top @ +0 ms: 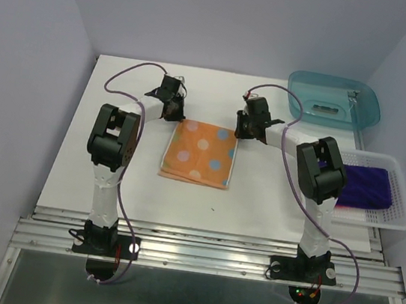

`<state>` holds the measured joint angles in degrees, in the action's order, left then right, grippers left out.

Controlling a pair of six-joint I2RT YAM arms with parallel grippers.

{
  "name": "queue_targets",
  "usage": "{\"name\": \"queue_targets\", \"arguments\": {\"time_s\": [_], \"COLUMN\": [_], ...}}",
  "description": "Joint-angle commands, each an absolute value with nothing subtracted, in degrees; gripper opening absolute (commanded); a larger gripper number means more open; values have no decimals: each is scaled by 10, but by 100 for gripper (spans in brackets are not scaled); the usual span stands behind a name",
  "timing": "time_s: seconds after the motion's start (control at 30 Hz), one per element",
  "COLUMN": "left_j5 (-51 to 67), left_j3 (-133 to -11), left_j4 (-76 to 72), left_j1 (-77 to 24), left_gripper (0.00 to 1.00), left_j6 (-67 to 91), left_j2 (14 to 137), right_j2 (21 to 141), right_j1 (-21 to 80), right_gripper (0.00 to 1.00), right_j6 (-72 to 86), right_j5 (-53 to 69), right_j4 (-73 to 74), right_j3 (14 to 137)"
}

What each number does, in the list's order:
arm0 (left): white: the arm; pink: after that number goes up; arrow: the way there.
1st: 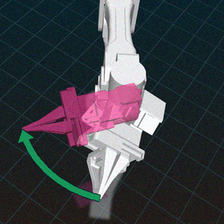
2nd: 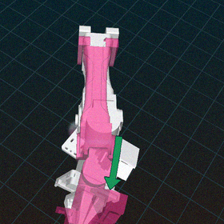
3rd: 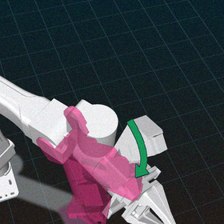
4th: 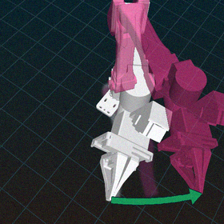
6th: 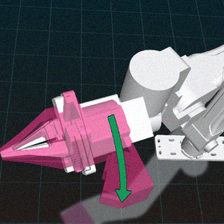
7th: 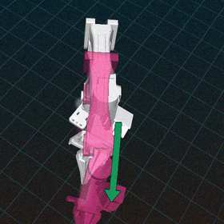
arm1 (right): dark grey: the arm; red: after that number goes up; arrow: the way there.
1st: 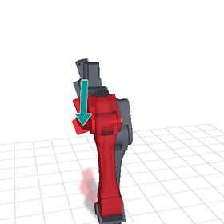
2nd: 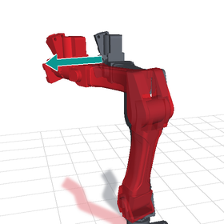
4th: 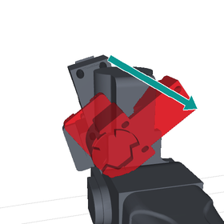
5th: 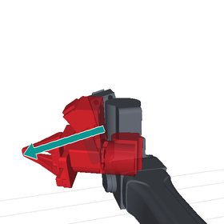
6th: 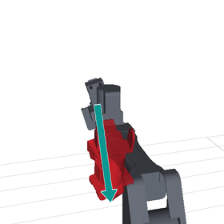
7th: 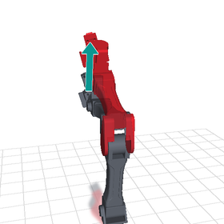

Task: Fold and stack the towels
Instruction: Fold the towel

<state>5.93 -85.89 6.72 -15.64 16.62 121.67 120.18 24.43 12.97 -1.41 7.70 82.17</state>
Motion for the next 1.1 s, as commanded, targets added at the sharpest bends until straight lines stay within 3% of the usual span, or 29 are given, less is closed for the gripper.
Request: {"name": "queue_targets", "arguments": {"time_s": [0.0,0.13,0.8,1.07], "left_j5": [55,52,80,92], "left_j3": [-875,-853,-589,-460], "left_j4": [70,53,-111,-173], "left_j1": [-153,-153,-154,-155], "left_gripper": [0,0,0,0], "left_j6": [163,163,205,243], "left_j2": [1223,1202,951,863], "right_j2": [1221,1212,1002,916], "right_j1": [242,242,263,297], "right_gripper": [19,1,1,1], "right_j6": [99,63,54,81], "right_j5": [18,39,155,140], "right_j4": [59,58,6,-19], "right_j3": [842,837,668,584]}}
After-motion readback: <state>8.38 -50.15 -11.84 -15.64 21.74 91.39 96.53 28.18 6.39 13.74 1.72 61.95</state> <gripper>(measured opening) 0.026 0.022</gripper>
